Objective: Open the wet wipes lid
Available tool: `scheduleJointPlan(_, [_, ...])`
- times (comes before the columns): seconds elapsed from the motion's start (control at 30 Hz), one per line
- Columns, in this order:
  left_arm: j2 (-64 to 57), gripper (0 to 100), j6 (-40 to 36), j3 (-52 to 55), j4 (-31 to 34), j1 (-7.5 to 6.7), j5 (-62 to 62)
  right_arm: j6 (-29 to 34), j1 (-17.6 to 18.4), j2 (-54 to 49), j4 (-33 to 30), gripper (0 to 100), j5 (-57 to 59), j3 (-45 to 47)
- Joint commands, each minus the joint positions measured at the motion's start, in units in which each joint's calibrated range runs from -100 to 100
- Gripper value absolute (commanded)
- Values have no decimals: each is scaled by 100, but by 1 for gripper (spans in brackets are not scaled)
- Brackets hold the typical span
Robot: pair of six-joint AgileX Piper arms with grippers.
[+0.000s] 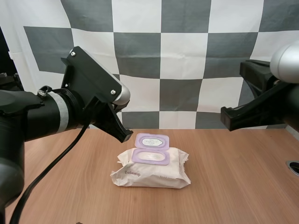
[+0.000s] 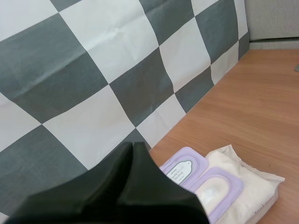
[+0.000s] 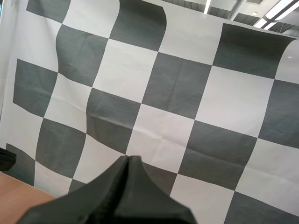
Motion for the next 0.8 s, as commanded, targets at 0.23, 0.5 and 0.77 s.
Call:
scheduleJointPlan(0.23, [-267, 0, -106, 5, -390, -172, 0, 222, -252, -525, -4, 0, -313, 707])
scheduleJointPlan(0.5, [-385, 0, -533, 5, -491, -1259, 0, 352, -252, -673, -4, 0, -612, 1150])
scheduleJointPlan(0.77, [-1457, 0, -767, 5, -103, -1104, -240, 352, -252, -673, -12, 0, -628, 1150])
